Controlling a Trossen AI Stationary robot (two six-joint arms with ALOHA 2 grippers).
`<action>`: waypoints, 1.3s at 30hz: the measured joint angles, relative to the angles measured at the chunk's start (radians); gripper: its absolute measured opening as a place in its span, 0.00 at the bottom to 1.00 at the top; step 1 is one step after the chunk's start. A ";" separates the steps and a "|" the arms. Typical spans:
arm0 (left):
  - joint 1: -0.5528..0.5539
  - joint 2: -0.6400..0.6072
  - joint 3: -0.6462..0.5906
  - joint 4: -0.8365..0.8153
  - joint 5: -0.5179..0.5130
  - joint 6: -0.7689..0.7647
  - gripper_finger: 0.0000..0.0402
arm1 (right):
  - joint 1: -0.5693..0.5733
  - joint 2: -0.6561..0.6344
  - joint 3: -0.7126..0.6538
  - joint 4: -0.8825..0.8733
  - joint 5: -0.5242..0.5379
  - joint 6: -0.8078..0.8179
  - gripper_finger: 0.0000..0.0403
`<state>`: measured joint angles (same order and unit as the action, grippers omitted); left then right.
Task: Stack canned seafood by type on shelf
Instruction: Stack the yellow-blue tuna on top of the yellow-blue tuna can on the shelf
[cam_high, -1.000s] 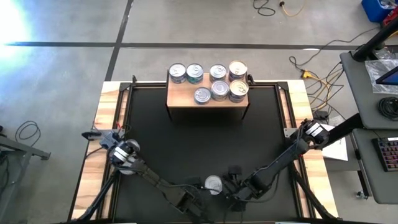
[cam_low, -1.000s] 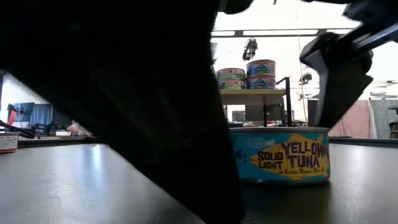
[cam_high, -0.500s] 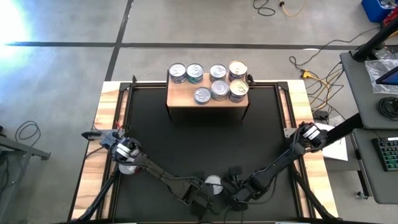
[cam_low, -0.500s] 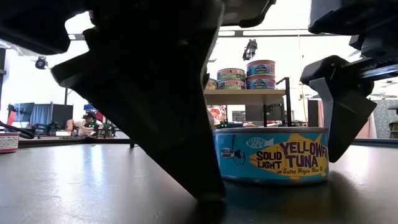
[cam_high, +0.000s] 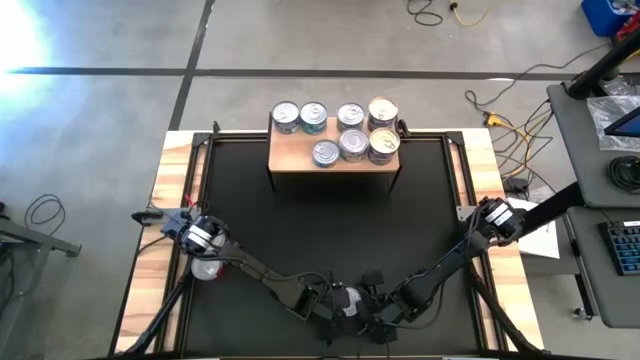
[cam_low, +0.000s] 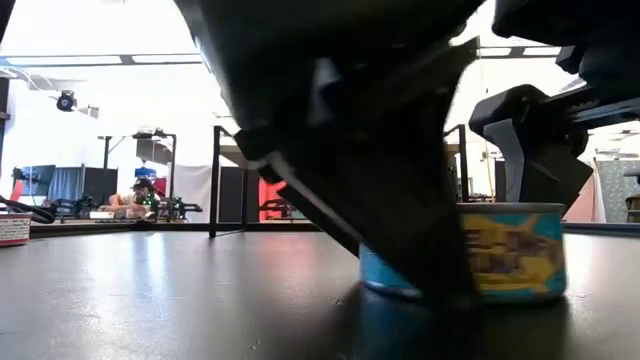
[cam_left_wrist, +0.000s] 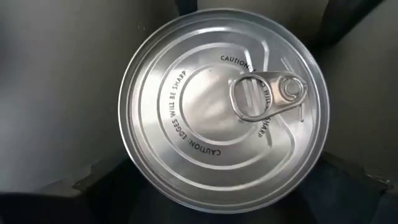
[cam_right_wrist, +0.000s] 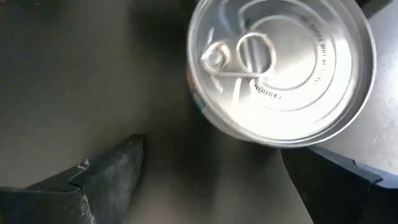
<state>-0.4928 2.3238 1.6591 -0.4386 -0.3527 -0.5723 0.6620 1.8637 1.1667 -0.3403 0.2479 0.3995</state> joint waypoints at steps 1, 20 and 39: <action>-0.003 0.000 -0.014 0.039 -0.014 -0.017 0.92 | -0.003 0.001 -0.001 0.004 0.002 0.000 0.93; -0.022 0.010 -0.189 0.592 -0.263 -0.138 0.94 | -0.061 -0.001 -0.006 -0.030 -0.050 -0.002 0.93; -0.028 0.016 -0.220 0.683 -0.362 -0.064 0.99 | -0.068 -0.002 0.013 -0.028 -0.028 -0.004 0.93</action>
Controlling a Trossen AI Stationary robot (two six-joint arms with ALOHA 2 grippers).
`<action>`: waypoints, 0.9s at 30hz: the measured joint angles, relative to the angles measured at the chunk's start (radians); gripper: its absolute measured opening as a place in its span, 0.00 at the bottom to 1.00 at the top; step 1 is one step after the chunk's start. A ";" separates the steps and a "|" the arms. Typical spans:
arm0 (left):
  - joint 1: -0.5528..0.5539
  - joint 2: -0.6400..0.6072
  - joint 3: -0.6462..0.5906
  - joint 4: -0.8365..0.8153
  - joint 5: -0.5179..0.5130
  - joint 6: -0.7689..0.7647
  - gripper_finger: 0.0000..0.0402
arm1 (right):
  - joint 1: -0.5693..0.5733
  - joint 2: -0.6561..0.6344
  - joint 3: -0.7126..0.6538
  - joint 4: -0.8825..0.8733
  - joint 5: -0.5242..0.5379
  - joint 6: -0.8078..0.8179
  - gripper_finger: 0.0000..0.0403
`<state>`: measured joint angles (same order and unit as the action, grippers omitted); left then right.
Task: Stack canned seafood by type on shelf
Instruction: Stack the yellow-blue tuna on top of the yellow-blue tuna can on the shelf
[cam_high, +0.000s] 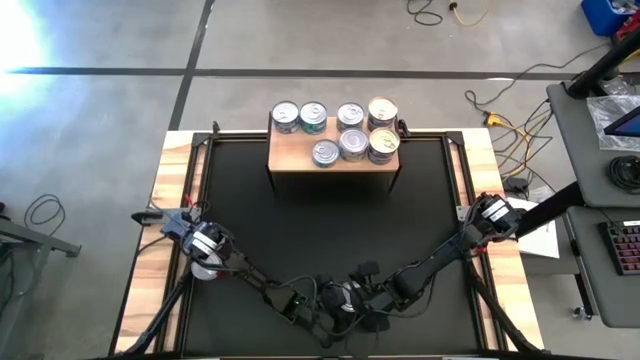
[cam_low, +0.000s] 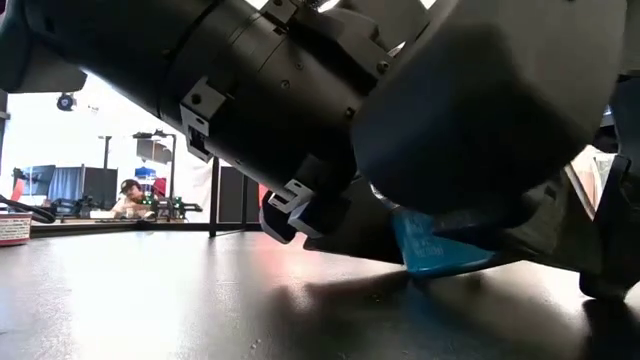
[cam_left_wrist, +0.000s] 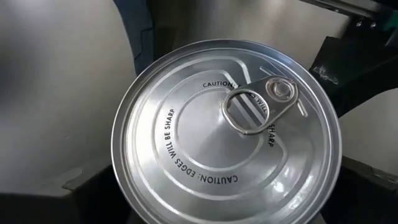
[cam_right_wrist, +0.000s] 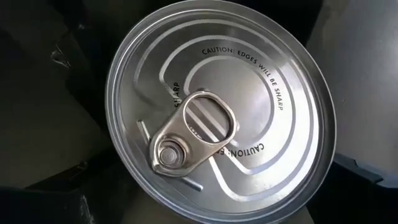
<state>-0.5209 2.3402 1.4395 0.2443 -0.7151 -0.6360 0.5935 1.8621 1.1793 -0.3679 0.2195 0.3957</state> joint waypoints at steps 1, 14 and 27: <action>-0.003 -0.001 0.001 0.000 -0.006 -0.011 0.99 | 0.004 -0.007 0.002 -0.006 0.002 -0.004 0.93; -0.036 -0.177 -0.005 -0.393 -0.043 0.001 0.92 | 0.016 -0.168 0.150 -0.205 -0.067 0.075 0.92; -0.067 -0.609 -0.011 -0.835 -0.113 0.061 0.92 | 0.038 -0.451 0.249 -0.276 0.320 0.387 0.92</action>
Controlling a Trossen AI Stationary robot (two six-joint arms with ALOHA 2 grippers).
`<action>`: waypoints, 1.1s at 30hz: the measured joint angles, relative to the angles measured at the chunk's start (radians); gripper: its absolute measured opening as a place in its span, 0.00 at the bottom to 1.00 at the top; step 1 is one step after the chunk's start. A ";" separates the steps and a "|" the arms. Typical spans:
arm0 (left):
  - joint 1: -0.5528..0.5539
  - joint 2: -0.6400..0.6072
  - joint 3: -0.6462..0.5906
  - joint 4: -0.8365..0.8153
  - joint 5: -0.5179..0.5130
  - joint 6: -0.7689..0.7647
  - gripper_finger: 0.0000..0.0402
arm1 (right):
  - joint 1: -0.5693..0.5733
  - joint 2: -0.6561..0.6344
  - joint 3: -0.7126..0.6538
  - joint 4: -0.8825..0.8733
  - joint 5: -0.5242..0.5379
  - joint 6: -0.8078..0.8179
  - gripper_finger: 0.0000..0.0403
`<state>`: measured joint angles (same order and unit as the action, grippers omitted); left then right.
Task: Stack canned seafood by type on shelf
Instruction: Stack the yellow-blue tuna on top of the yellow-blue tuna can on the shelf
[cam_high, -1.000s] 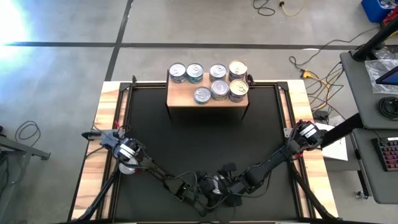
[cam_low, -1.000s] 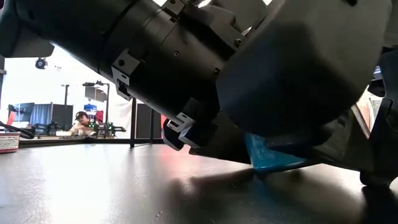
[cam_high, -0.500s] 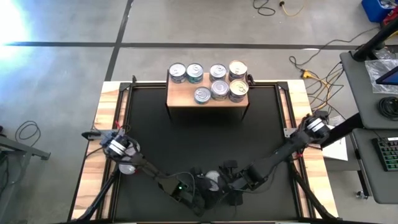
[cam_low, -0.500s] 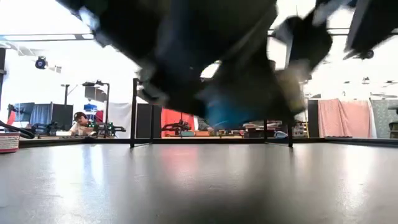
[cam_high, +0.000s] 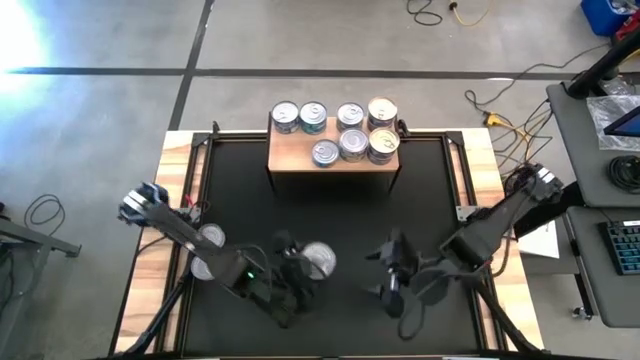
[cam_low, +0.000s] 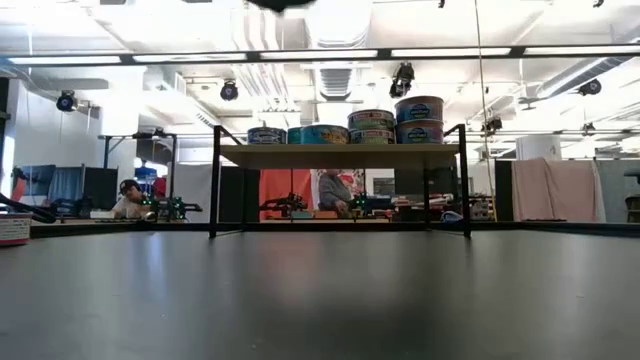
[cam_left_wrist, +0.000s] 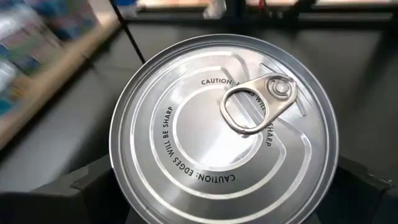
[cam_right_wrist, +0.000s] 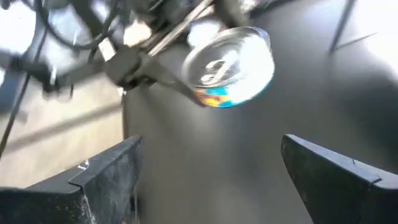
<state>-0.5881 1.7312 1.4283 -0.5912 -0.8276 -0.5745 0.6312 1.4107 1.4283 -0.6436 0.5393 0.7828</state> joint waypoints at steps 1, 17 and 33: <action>0.008 -0.028 -0.006 -0.006 0.002 0.021 0.92 | 0.002 -0.020 -0.001 0.005 0.032 0.003 0.92; 0.507 -0.374 -0.298 0.072 0.315 0.424 0.92 | -0.306 -0.093 -0.025 0.032 -0.196 -0.357 0.85; 1.031 -0.170 -0.032 0.089 0.851 0.934 0.92 | -0.929 -0.047 -0.008 0.299 -0.570 -0.645 0.21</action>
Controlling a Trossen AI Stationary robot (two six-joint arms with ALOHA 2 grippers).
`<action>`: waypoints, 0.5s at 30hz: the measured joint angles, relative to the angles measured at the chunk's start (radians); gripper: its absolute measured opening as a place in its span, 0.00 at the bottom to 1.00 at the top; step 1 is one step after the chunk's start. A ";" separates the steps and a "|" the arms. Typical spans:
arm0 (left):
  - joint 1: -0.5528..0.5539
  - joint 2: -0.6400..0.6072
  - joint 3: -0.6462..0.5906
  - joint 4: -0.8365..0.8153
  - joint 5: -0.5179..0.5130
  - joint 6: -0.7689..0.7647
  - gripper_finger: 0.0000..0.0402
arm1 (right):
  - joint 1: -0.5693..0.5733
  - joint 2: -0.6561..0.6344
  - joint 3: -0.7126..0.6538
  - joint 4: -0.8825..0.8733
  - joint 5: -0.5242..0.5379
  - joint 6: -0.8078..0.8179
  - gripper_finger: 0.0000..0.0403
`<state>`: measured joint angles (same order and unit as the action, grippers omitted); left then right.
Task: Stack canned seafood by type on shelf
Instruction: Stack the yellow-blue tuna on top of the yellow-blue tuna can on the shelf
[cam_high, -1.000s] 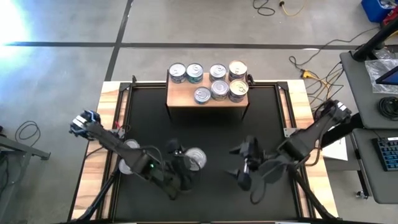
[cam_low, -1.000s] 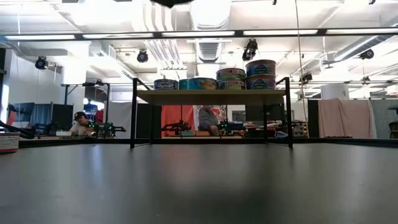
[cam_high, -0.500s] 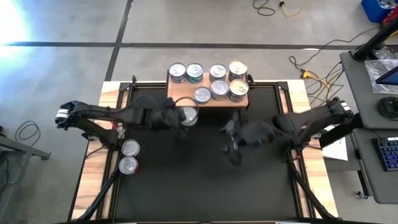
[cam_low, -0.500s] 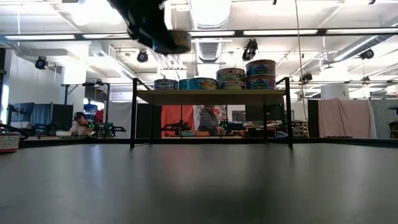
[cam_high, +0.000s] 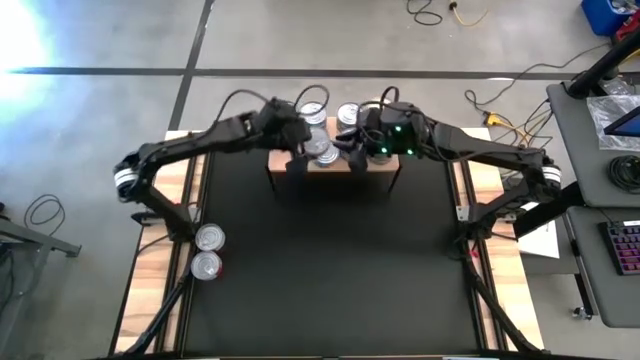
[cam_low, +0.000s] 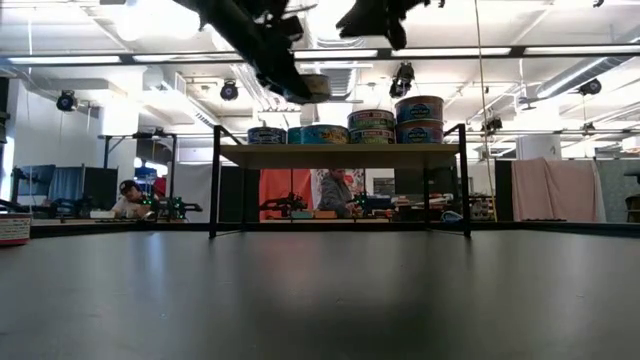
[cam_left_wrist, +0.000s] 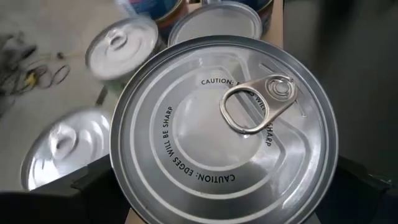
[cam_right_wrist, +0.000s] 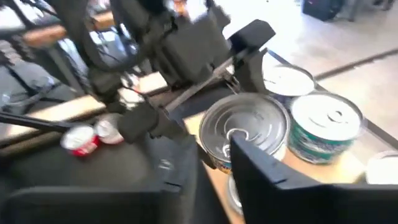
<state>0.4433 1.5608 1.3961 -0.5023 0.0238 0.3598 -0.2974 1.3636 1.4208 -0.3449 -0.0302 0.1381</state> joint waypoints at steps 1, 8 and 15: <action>0.012 0.030 0.030 -0.005 0.030 0.022 0.92 | -0.010 0.011 0.000 -0.004 0.003 -0.005 0.17; 0.035 0.183 0.193 -0.067 0.100 0.099 0.92 | -0.031 0.096 0.032 -0.009 0.120 -0.051 0.03; 0.042 0.208 0.200 -0.085 0.102 0.103 0.97 | -0.045 0.195 0.112 -0.111 0.171 -0.053 0.03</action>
<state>0.4850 1.7687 1.5959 -0.5870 0.1253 0.4625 -0.3424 1.5587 1.5331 -0.4555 0.1403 0.0849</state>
